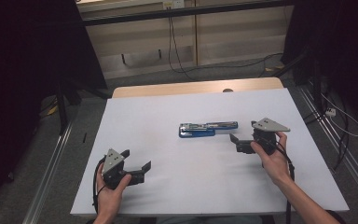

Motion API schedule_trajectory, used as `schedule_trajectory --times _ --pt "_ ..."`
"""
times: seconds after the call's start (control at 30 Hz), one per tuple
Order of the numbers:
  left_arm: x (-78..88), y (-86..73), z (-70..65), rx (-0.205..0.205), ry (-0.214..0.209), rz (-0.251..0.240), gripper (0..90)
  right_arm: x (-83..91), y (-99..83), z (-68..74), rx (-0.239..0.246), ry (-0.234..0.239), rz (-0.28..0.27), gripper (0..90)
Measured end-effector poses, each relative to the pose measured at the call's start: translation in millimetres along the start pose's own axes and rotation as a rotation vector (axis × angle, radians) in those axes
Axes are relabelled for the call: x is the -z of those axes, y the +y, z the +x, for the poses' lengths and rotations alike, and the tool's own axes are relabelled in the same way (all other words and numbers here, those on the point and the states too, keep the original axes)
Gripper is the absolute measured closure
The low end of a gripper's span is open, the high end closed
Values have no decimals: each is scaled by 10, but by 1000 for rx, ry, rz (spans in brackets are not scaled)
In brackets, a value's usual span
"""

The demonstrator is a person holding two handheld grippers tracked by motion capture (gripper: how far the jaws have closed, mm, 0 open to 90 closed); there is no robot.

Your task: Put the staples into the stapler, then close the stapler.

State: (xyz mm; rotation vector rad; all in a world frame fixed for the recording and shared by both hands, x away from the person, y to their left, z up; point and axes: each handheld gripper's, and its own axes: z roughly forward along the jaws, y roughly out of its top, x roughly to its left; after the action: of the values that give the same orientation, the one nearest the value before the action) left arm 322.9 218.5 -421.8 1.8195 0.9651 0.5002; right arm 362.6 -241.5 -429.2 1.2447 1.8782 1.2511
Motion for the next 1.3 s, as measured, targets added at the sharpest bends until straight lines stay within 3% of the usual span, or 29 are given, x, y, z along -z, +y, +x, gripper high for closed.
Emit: schedule_trajectory --times 0.17,0.33,0.6,0.77,0.9,1.07,1.17,1.2,1.23,1.3 --pt "-11 1 -8 -3 -3 -3 53 109 -33 -85 -24 -12 6 20" --pt "-27 -7 -4 -8 -10 5 53 157 -103 -125 -18 -20 31 20" --pt "-58 21 -15 1 -42 2 61 111 -126 -150 -22 8 53 22" --pt "-105 59 -38 -7 -42 -1 63 84 -130 -131 25 8 63 26" --pt "-171 84 -51 -8 -47 -4 70 45 -153 -135 17 9 80 33" --pt "-270 121 -93 -31 -50 -13 70 29 -136 -108 17 49 56 61" --pt "-334 146 -98 24 -112 -10 69 14 -124 -88 25 57 48 98" --pt "-349 155 -107 15 -114 -13 69 8 -119 -87 16 64 51 117" --pt "-373 170 -125 -19 -109 -23 69 3 -116 -87 15 67 50 134" --pt "-410 189 -138 -30 -119 -32 68 -13 -113 -84 7 69 39 167"
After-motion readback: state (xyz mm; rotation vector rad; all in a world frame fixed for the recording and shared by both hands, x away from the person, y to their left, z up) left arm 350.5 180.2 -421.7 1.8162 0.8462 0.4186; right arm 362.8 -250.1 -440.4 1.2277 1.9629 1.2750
